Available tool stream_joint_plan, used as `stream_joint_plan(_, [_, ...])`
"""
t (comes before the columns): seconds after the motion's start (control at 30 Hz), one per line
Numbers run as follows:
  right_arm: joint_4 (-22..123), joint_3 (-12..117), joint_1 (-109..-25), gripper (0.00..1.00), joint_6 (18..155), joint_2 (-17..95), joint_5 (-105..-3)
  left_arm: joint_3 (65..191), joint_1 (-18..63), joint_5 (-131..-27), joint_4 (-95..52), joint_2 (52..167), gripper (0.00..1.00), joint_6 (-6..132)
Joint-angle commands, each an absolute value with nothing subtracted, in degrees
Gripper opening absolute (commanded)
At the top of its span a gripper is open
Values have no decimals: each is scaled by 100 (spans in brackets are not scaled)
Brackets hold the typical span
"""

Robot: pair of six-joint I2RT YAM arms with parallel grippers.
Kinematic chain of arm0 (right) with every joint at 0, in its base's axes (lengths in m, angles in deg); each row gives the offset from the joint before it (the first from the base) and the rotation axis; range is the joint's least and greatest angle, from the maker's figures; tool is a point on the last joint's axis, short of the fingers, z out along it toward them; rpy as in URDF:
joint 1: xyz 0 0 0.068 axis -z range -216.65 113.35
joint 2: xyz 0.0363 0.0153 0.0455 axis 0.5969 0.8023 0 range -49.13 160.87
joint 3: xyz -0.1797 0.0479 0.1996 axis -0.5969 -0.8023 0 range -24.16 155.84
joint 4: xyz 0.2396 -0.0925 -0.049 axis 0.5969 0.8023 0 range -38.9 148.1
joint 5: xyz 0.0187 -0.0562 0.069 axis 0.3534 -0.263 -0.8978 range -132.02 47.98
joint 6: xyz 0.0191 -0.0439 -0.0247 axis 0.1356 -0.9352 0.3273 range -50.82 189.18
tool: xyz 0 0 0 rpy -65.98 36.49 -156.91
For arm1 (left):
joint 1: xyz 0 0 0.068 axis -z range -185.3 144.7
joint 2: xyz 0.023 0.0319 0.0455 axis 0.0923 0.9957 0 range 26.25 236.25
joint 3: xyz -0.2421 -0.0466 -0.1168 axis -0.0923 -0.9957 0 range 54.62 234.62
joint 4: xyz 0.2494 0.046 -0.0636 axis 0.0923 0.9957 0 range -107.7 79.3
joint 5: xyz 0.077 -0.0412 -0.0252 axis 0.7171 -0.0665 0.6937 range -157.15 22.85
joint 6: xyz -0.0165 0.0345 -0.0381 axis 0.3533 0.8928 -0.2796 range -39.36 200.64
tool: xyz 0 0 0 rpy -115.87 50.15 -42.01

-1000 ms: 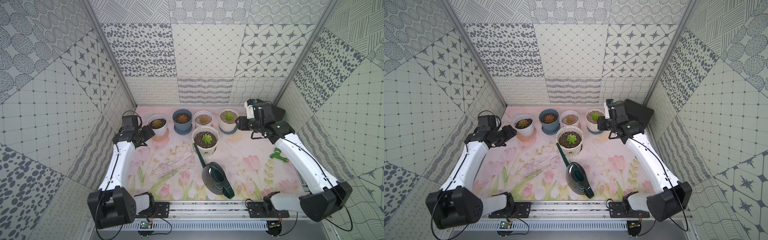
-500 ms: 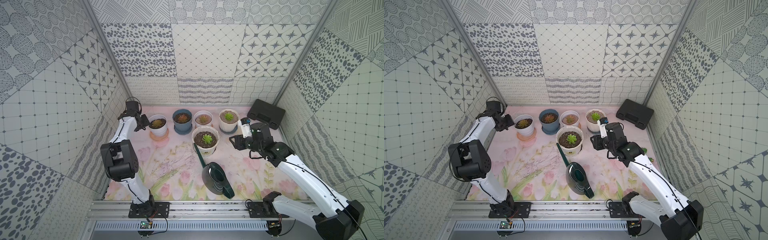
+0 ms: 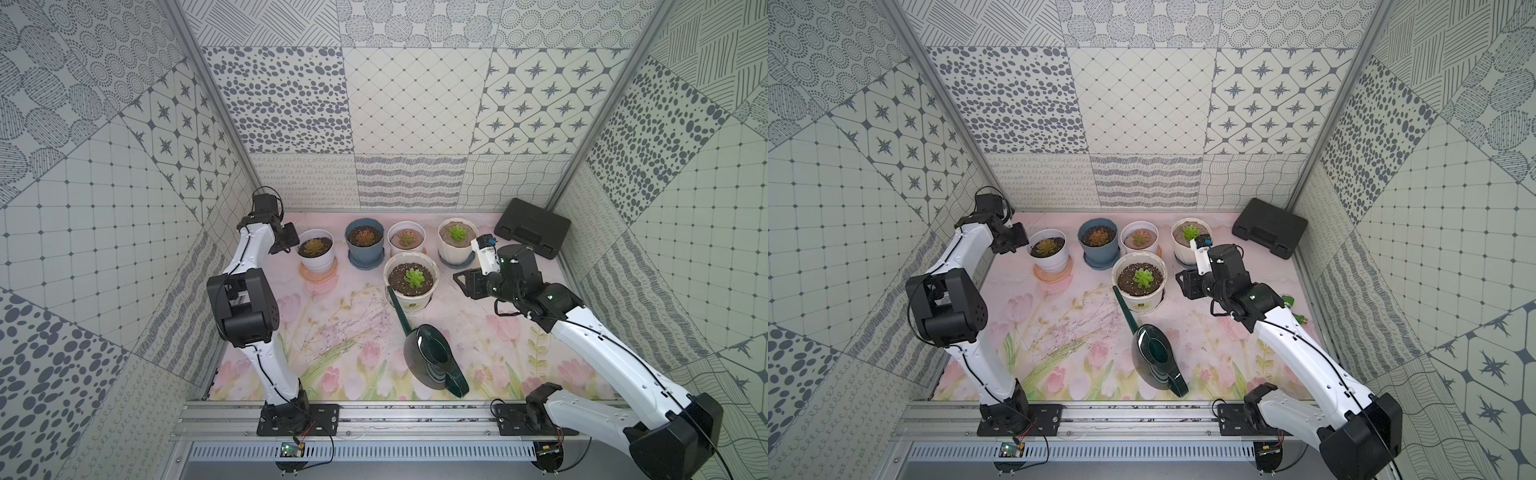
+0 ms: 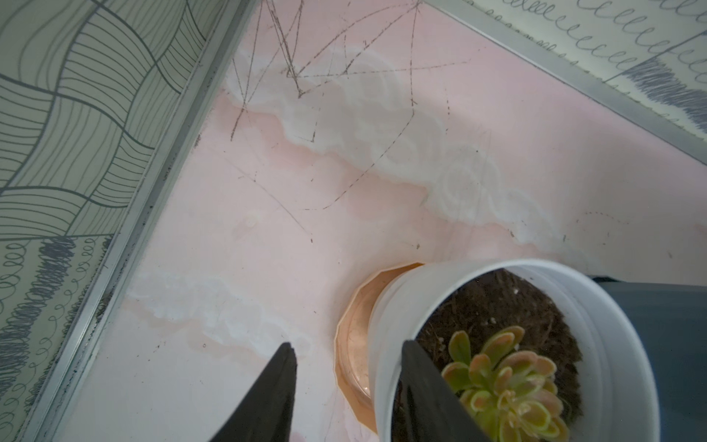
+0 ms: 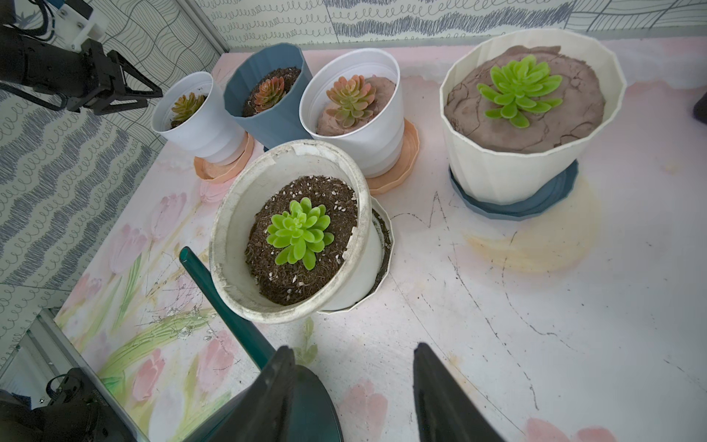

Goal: Water the succulent around the soil edge
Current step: Move the pot to the center of the board.

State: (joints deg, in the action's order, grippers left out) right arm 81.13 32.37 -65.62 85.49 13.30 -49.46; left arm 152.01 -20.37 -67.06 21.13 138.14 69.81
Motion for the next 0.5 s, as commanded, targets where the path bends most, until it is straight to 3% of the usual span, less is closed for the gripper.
stream_joint_plan(0.0, [7866, 3175, -6608, 52, 8605, 1329, -4986, 15173, -2133, -7122, 2445, 13871, 46, 7202])
stream_joint_plan(0.17, [7863, 3162, -6606, 52, 8605, 1325, -5036, 14990, -2137, -7151, 2437, 13881, 39, 7216])
stream_joint_plan(0.4, [7844, 3136, -6609, 52, 8605, 1312, -5071, 15063, -2057, -6650, 2771, 13960, 2, 7528])
stream_joint_plan(0.47, [7844, 3131, -6601, 52, 8614, 1310, -5104, 14915, -1952, -6417, 2771, 13867, 0, 7706])
